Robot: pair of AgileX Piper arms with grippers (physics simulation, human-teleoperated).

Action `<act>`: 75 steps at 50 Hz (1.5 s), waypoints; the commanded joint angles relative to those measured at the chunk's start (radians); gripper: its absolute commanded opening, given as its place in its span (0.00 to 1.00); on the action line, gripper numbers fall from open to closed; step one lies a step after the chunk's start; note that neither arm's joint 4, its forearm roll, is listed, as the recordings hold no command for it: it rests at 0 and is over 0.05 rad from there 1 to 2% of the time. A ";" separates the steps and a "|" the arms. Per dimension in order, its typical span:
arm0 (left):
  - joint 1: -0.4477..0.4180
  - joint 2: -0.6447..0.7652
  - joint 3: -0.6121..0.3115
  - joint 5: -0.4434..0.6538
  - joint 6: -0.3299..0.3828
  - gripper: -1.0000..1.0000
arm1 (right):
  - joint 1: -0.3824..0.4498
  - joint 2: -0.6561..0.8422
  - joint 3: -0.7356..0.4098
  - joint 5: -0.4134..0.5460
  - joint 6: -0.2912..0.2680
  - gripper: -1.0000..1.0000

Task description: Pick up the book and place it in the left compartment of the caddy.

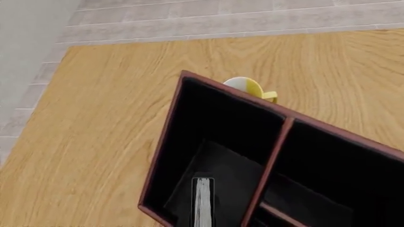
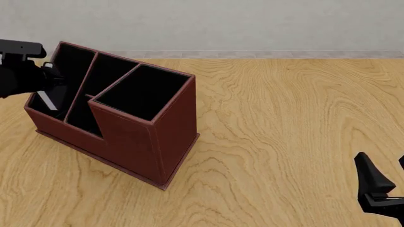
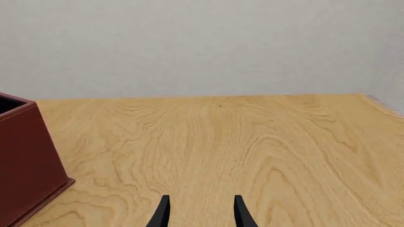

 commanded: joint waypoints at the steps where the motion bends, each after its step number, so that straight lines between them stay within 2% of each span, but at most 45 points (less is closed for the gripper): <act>1: 0.010 0.005 0.003 -0.029 0.015 0.00 | -0.003 -0.003 0.000 0.002 0.000 1.00; 25: 0.033 0.068 0.012 -0.114 0.001 0.00 | -0.004 -0.013 0.000 0.011 0.000 1.00; 54: 0.033 0.119 0.004 -0.152 -0.019 0.00 | -0.007 -0.010 0.000 0.008 0.007 1.00; 75: 0.039 0.149 0.002 -0.177 0.000 0.00 | -0.008 -0.007 0.000 0.006 0.013 1.00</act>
